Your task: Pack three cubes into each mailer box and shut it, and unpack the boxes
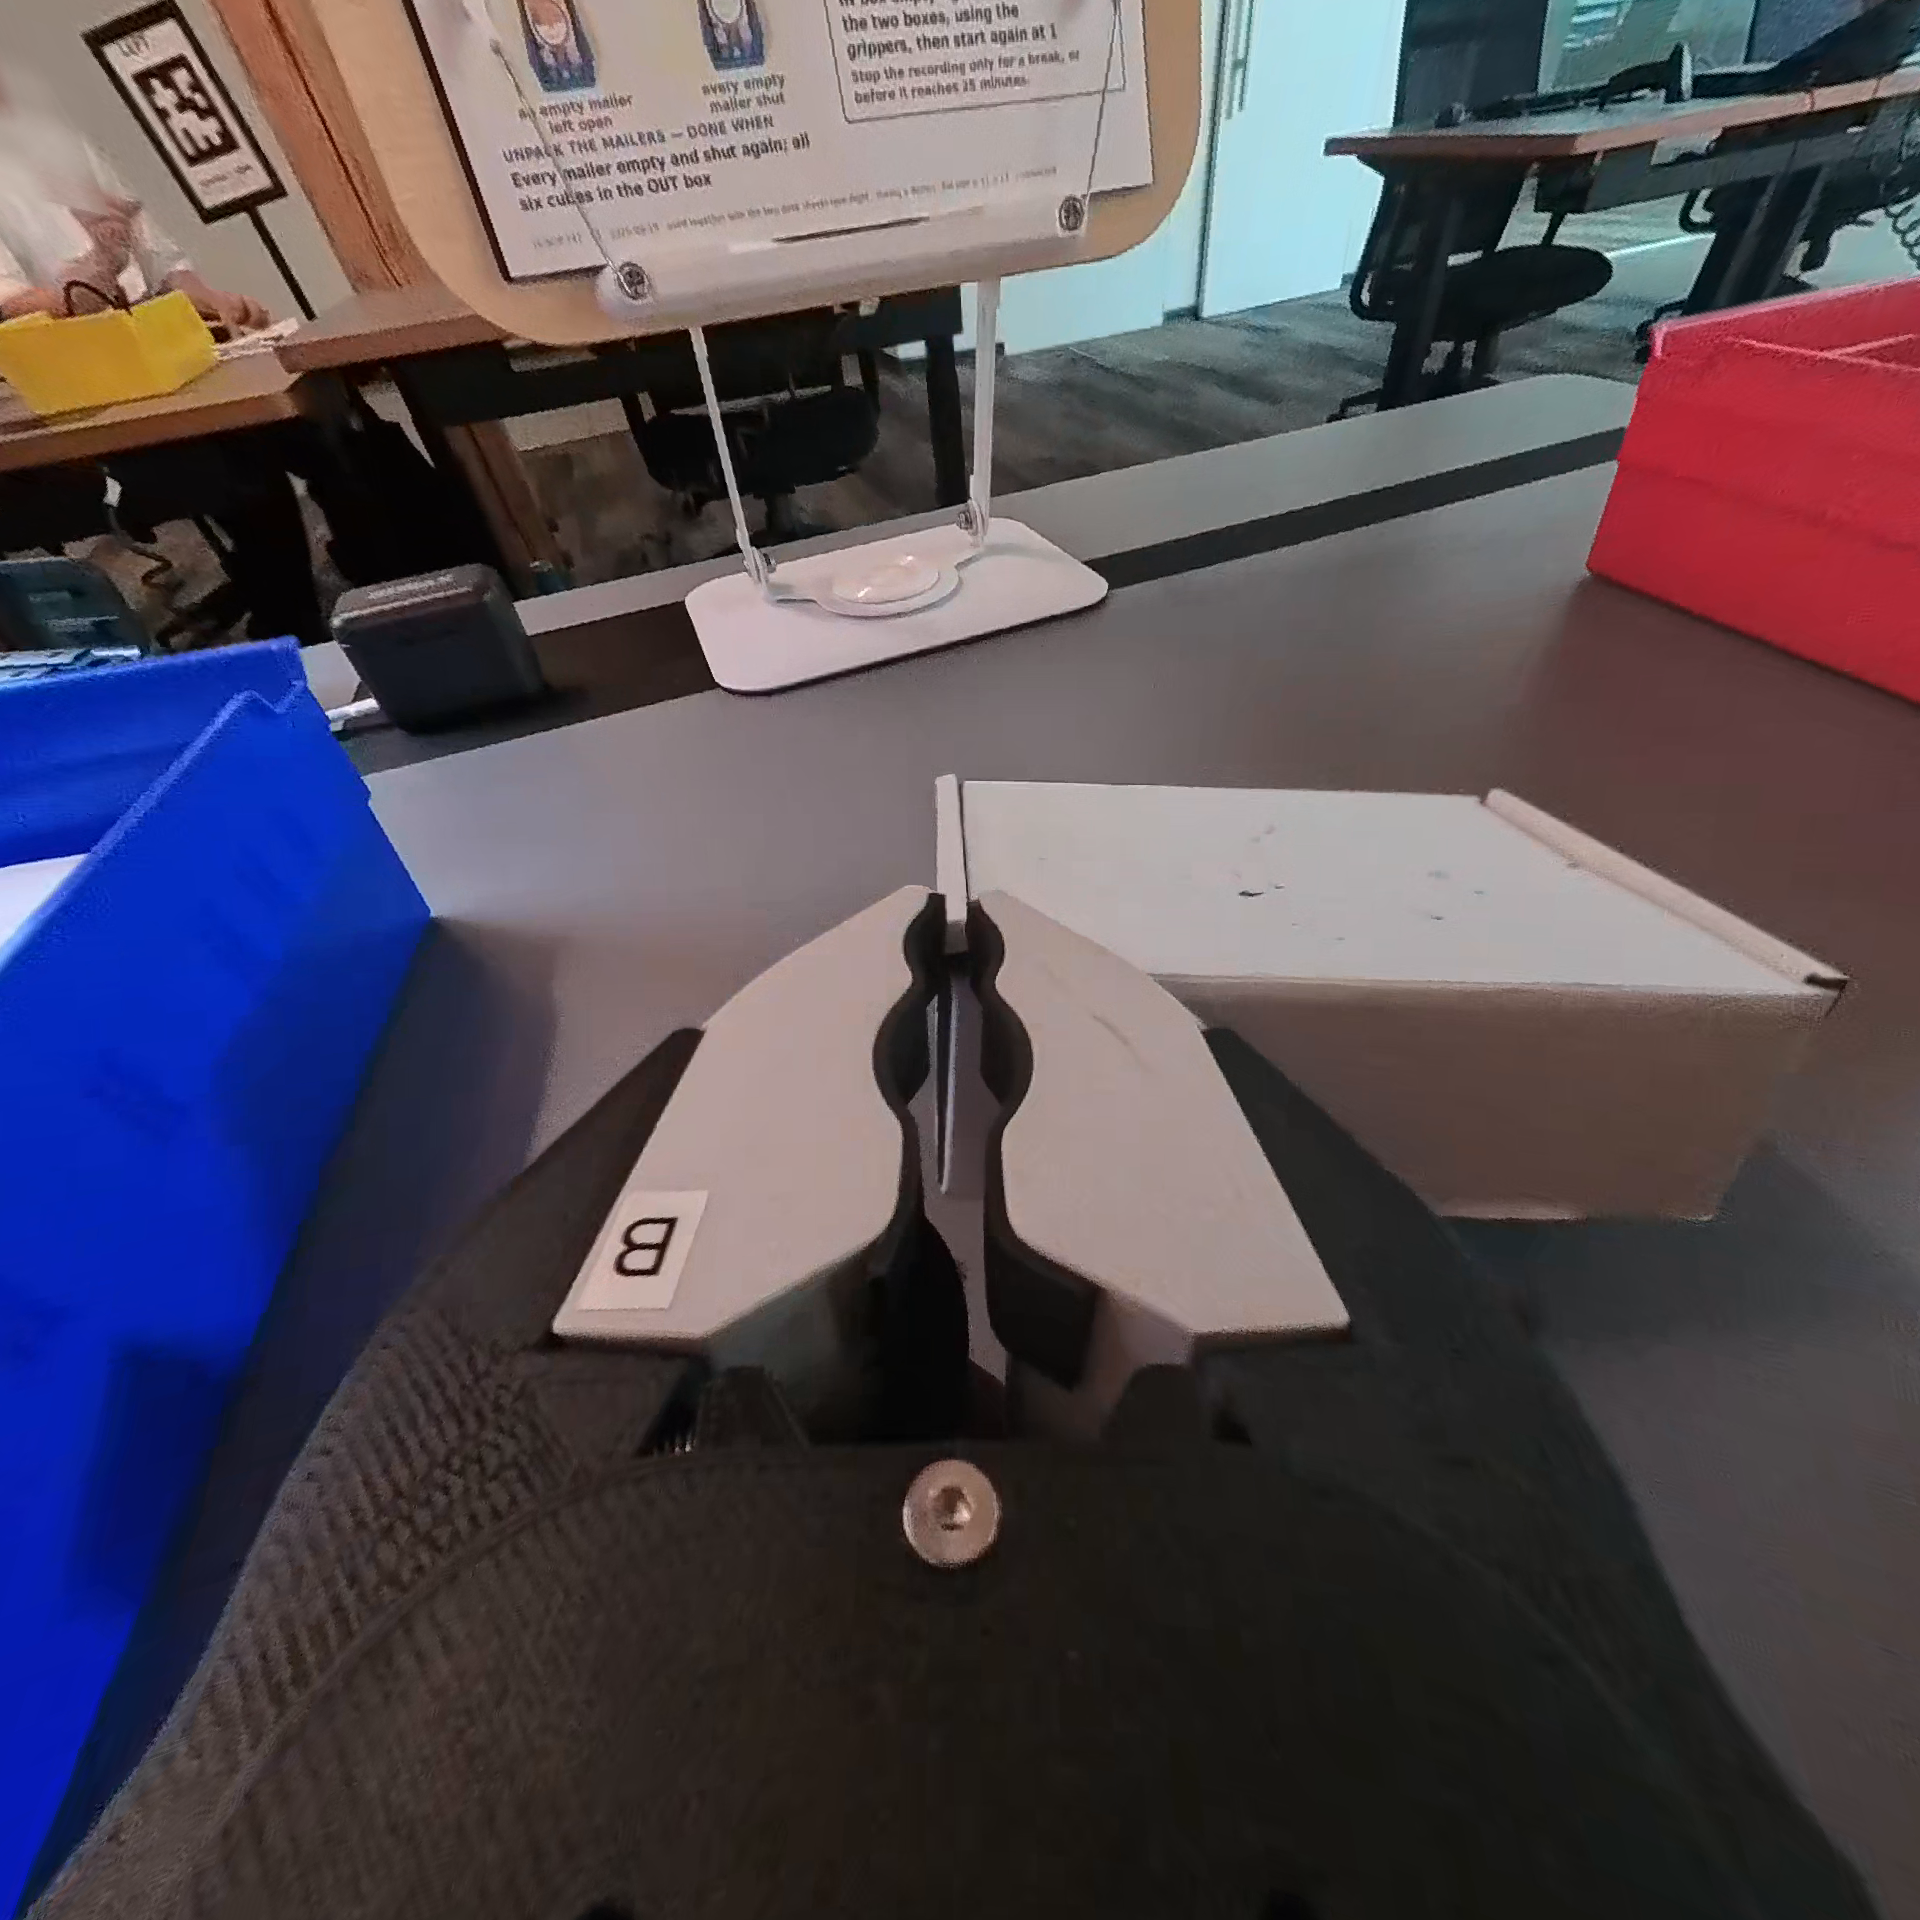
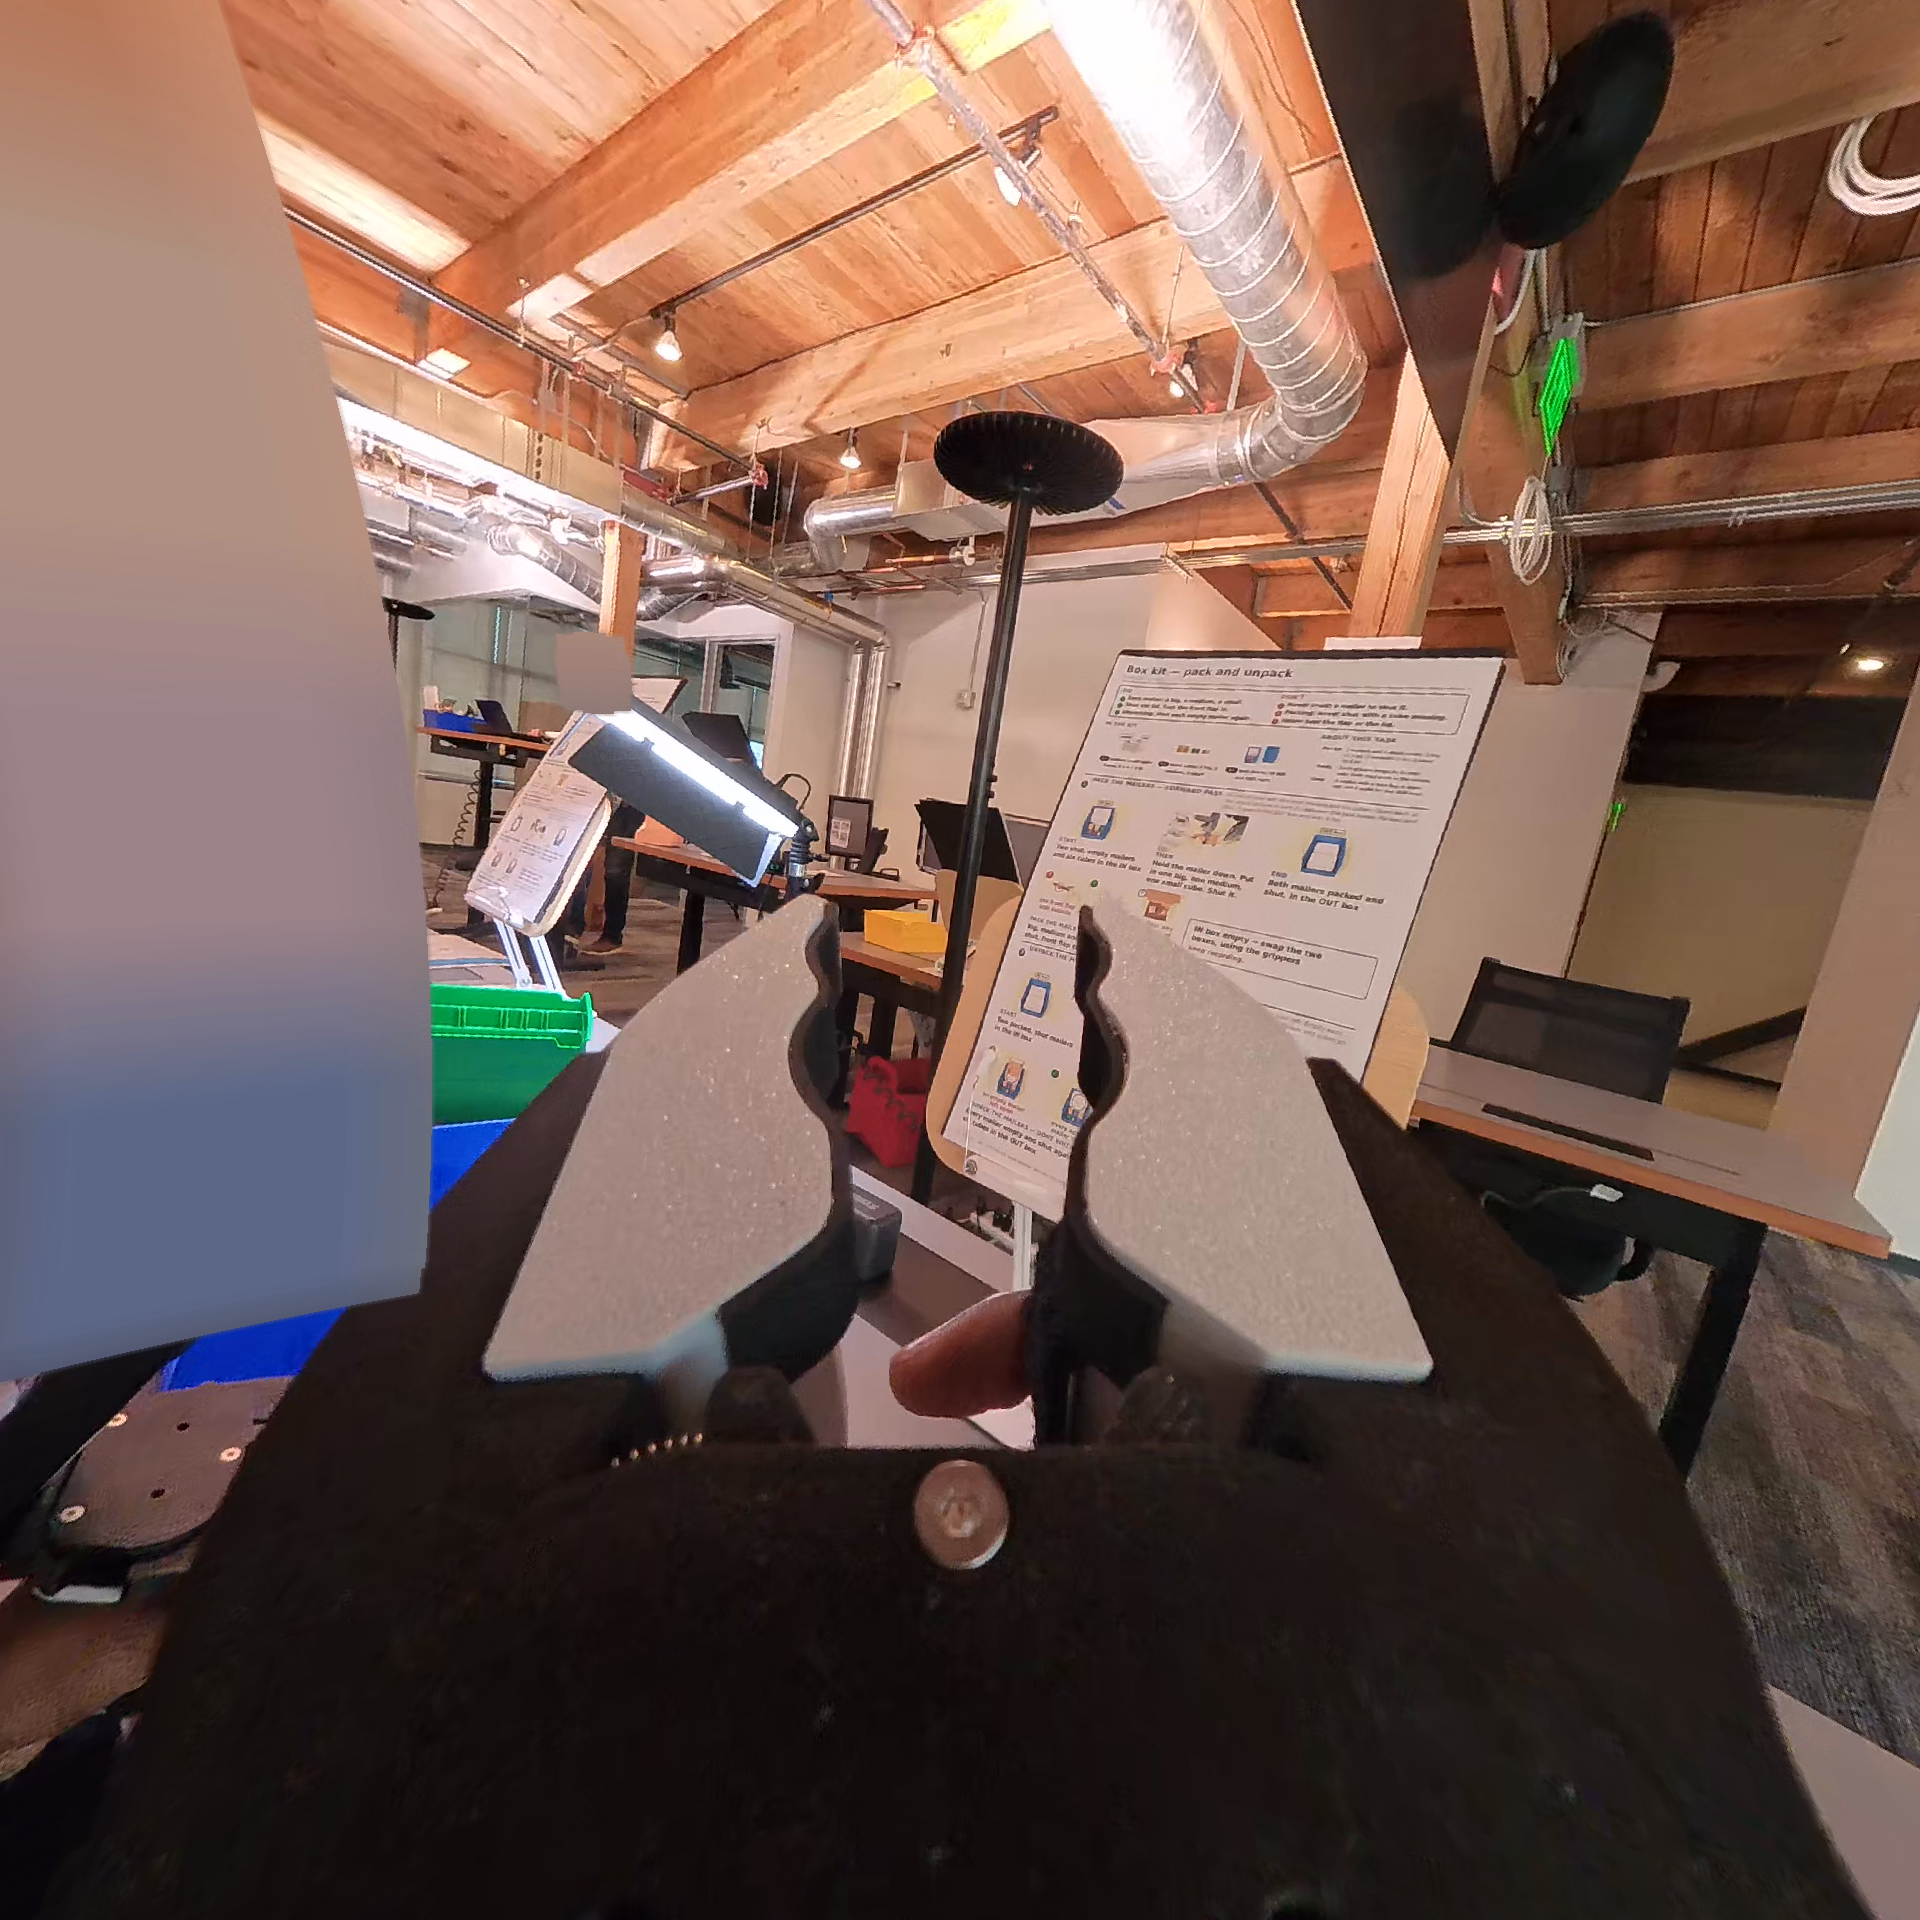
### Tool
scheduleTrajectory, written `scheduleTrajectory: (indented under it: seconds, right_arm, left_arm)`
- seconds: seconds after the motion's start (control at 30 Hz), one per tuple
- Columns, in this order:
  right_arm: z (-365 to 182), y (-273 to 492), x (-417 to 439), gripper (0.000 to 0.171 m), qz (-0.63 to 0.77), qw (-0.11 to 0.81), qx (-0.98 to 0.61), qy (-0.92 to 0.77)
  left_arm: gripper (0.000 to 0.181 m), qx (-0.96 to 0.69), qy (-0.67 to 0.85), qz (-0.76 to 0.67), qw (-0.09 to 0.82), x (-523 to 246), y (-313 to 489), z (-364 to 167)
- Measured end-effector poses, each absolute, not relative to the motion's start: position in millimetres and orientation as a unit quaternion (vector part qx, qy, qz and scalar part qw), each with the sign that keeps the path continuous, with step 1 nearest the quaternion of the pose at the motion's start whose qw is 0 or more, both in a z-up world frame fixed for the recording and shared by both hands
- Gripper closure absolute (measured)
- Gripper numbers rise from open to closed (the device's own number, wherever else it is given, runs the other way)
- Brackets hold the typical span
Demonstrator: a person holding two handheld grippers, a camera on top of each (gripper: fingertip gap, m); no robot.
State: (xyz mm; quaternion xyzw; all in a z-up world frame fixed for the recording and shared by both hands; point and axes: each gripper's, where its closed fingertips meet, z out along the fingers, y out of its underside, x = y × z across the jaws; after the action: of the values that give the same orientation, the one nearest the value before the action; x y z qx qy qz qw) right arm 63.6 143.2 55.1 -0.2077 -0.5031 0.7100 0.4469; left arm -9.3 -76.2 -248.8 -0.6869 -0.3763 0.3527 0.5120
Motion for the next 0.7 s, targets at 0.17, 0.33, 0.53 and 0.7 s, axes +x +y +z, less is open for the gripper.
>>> scheduleTrajectory:
  seconds: [0.17,0.33,0.53,0.7]
  right_arm:
    - [52.6,139.6,59.9,0.128,0.704,0.447,-0.21,-0.51]
    - [48.6,135.5,55.0,0.128,0.697,0.445,-0.211,-0.522]
    - [42.5,124.8,50.3,0.127,0.687,0.436,-0.208,-0.543]
    - [34.2,114.3,43.9,0.123,0.672,0.428,-0.205,-0.569]
  left_arm:
    - [0.18,-0.697,-0.372,0.342,0.509,-5.8,-71.4,-256.1]
    - [0.18,-0.693,-0.373,0.337,0.517,-3.9,-71.7,-257.6]
    - [0.143,-0.693,-0.378,0.294,0.539,-0.4,-76.4,-250.1]
    - [0.091,-0.714,-0.364,0.205,0.562,10.4,-74.8,-245.5]
